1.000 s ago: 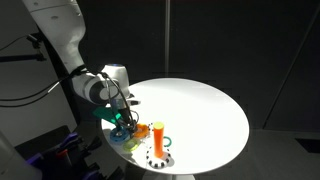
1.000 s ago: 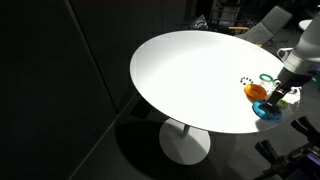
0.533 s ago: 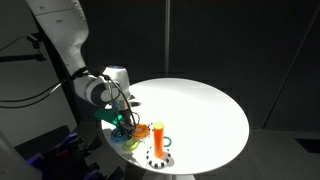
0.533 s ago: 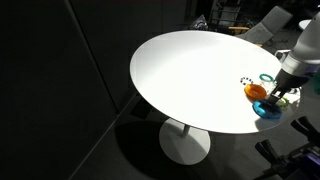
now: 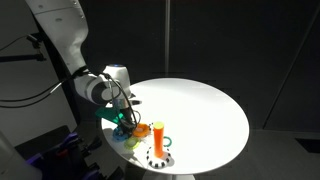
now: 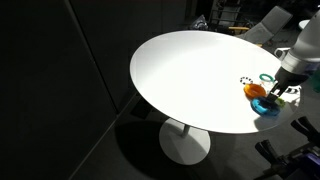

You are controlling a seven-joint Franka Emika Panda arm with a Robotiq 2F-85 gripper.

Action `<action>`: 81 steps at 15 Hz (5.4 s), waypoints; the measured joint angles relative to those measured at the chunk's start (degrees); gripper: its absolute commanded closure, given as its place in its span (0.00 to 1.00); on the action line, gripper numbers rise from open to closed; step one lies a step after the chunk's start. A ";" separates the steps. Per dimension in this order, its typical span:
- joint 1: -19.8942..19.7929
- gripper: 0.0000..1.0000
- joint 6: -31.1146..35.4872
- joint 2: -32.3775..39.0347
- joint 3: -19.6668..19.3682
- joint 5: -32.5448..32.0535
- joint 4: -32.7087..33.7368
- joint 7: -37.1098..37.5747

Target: Put the blue ring on the stack

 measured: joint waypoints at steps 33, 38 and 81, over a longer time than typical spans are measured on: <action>-9.72 0.90 -31.01 -20.75 -3.18 -3.88 14.24 4.74; -11.76 0.90 -31.45 -21.11 -4.96 -4.25 14.73 4.74; -14.71 0.10 -28.84 -17.17 -9.06 -0.78 14.72 -1.21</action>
